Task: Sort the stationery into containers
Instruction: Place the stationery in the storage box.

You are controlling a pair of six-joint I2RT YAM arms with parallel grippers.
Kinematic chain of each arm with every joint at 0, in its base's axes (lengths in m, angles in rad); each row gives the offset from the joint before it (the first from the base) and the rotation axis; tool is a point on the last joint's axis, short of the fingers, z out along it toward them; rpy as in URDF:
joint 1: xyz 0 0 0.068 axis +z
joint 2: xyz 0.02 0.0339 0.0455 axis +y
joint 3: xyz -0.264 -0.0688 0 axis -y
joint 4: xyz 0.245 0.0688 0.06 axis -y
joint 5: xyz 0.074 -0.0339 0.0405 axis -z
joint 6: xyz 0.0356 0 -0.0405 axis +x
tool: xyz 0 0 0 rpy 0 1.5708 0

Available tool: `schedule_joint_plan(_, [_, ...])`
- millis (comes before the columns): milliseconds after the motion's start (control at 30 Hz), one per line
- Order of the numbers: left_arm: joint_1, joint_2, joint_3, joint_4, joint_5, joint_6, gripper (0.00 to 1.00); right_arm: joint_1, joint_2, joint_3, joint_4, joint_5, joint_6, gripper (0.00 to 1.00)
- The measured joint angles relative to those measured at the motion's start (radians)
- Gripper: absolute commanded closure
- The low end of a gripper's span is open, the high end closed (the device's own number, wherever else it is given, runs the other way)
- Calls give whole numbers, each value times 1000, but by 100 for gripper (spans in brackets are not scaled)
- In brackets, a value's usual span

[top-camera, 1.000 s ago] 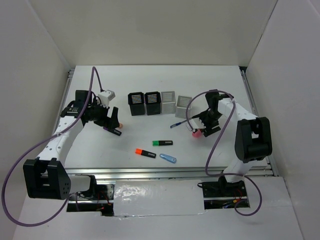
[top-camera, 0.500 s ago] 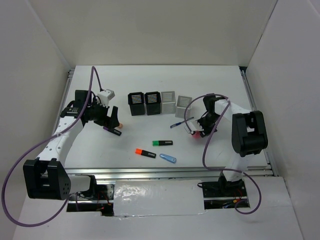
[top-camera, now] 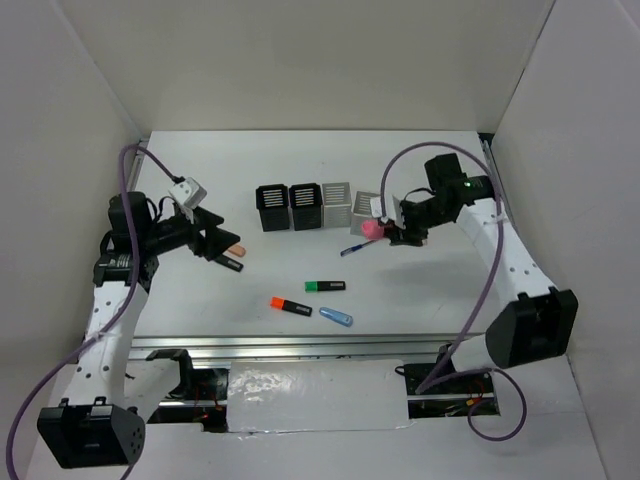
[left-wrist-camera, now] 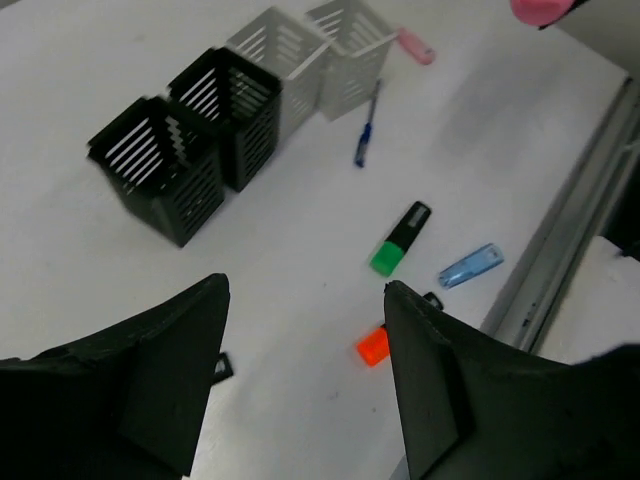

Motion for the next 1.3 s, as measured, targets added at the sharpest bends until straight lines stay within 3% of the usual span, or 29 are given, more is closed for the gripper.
schedule_joint_plan(100, [-26, 32, 43, 27, 143, -1, 30, 68, -68, 103, -13, -134, 154, 100])
schedule_joint_plan(233, [-122, 118, 155, 31, 248, 12, 33, 180, -105, 123, -29, -275, 327, 100])
schedule_joint_plan(433, [-286, 201, 383, -25, 370, 106, 44, 286, -94, 124, -24, -375, 520, 100])
schedule_joint_plan(533, [-360, 208, 422, -85, 392, 187, 49, 294, -84, 146, -27, -413, 584, 100])
schedule_joint_plan(867, [-538, 224, 469, -308, 371, 443, 60, 379, -22, 226, -50, -473, 632, 100])
schedule_joint_plan(1300, [-572, 228, 494, -354, 322, 501, 59, 448, -29, 214, -44, -459, 643, 100])
